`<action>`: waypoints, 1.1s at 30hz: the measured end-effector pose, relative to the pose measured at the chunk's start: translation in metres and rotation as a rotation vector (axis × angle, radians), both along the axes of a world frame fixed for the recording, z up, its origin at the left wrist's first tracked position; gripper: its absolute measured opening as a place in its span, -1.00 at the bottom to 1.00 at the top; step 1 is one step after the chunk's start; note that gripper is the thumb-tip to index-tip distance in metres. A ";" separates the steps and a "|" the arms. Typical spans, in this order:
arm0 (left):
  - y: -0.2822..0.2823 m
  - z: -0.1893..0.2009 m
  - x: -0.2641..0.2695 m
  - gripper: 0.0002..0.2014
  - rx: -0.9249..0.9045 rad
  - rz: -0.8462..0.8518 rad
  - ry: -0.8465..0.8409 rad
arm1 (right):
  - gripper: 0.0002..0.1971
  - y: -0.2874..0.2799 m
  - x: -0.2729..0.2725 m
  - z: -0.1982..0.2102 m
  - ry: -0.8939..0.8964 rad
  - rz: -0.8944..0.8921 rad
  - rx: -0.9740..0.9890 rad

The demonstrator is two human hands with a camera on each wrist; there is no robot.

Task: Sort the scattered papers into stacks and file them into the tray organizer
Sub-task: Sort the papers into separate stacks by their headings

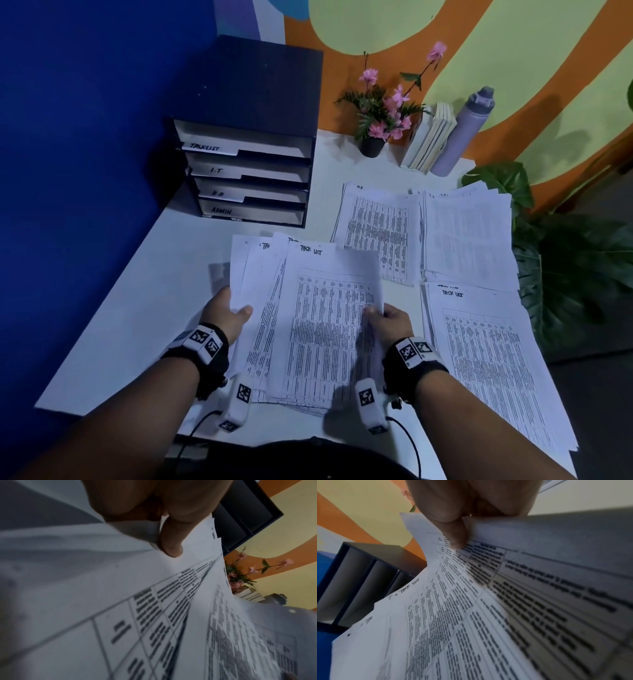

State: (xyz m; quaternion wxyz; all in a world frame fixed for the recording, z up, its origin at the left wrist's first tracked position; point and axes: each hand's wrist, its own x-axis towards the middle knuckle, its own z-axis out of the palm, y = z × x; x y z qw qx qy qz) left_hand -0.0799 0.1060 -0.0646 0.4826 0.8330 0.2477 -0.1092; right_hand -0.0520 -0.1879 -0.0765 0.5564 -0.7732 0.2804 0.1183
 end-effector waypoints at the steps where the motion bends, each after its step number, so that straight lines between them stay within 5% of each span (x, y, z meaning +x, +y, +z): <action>1: 0.000 0.000 0.000 -0.62 -0.002 0.021 -0.002 | -0.82 -0.003 -0.001 0.001 -0.005 -0.013 0.015; 23: -0.015 0.015 0.003 -0.77 -0.112 0.127 -0.124 | -0.90 -0.021 -0.006 0.015 -0.138 0.016 0.210; 33: -0.030 0.024 0.006 -0.69 -0.103 0.068 -0.123 | -0.55 -0.020 0.000 0.018 -0.196 0.035 0.187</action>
